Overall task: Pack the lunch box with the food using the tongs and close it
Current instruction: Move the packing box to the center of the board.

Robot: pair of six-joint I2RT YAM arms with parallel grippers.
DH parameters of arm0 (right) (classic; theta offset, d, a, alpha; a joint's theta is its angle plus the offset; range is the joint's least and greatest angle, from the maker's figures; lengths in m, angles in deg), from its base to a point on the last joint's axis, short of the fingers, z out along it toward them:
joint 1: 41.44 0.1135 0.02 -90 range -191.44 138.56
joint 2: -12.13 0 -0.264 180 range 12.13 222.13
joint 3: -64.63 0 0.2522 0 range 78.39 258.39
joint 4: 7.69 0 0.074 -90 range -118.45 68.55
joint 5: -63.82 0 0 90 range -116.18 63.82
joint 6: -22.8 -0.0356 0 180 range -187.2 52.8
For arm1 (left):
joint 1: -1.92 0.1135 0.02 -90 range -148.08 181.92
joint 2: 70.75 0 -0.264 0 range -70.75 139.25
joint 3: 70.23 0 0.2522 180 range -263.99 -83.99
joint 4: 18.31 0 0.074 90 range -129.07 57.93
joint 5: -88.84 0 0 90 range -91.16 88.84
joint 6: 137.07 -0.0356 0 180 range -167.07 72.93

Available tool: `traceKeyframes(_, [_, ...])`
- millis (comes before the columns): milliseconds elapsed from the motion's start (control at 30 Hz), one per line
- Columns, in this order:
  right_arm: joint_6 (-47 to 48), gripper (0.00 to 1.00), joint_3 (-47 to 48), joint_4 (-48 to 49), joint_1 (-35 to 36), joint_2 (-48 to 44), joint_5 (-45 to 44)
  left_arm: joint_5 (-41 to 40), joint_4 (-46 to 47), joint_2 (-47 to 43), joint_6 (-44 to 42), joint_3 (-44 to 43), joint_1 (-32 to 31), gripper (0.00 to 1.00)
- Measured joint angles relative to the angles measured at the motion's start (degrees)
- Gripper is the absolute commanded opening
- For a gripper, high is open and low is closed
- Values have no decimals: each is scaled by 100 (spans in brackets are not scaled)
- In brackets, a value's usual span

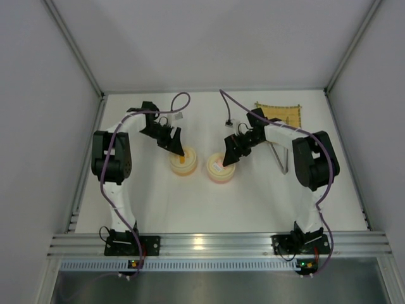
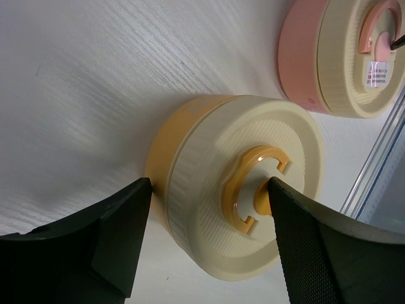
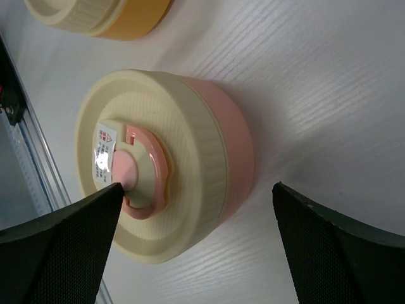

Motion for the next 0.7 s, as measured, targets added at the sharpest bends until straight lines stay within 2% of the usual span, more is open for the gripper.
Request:
traceKeyframes(167, [0, 95, -105, 11, 118, -70, 4, 33, 37, -138, -22, 236, -26, 74])
traceKeyframes(367, [83, 81, -280, 0, 142, -208, 83, 98, 199, -522, -46, 892, -179, 71])
traceKeyframes(700, [409, 71, -866, -42, 348, -579, 144, 184, 476, -1241, 28, 2015, -695, 68])
